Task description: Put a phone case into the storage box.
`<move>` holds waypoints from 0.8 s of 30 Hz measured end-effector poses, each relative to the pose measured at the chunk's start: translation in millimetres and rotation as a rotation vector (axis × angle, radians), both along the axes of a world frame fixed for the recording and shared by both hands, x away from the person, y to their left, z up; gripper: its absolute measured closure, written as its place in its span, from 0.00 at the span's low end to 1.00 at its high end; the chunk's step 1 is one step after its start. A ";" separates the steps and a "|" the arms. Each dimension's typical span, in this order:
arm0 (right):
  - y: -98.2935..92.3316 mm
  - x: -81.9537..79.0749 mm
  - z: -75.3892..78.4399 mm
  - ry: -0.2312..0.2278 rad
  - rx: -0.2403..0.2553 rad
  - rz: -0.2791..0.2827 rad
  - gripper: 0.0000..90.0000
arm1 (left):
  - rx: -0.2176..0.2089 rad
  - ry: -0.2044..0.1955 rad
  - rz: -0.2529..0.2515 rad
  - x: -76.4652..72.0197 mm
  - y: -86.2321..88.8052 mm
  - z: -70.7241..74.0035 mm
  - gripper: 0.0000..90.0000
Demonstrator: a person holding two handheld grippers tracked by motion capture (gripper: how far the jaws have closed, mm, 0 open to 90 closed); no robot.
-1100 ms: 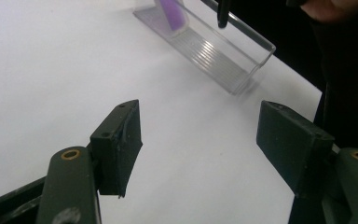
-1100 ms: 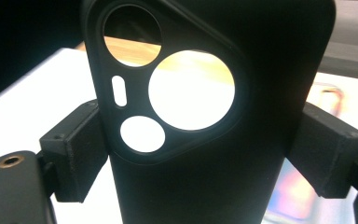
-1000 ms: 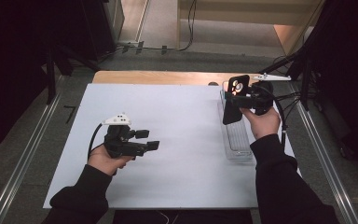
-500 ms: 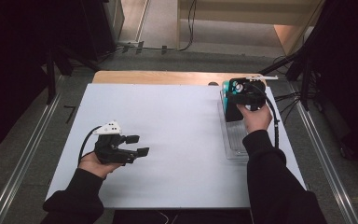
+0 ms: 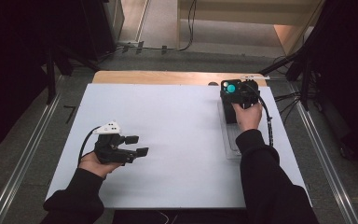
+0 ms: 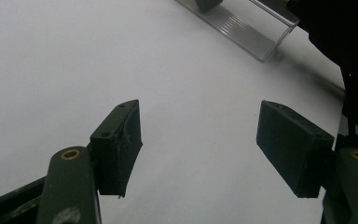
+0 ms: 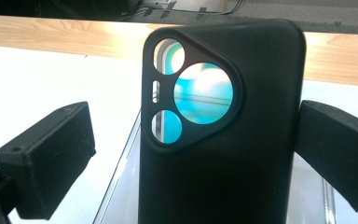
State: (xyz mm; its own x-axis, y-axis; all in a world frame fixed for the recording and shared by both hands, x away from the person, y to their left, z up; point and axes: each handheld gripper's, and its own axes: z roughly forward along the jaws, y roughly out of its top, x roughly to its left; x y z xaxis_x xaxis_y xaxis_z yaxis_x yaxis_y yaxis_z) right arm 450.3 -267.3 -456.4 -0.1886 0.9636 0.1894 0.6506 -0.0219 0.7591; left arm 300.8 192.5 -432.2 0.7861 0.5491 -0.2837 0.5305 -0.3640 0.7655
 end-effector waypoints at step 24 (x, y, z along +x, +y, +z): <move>26.8 -113.1 40.1 0.043 0.080 0.384 0.13 | 0.025 0.037 0.020 -7.0 12.4 -7.3 0.35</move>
State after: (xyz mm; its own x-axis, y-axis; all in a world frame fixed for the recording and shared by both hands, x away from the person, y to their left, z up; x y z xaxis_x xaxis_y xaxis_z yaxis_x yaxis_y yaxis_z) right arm 337.2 -240.5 -416.3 -0.5232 0.8062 0.2763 0.6537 0.1716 0.7370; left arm 293.7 204.9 -439.4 0.7637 0.5722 -0.2987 0.5662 -0.3715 0.7359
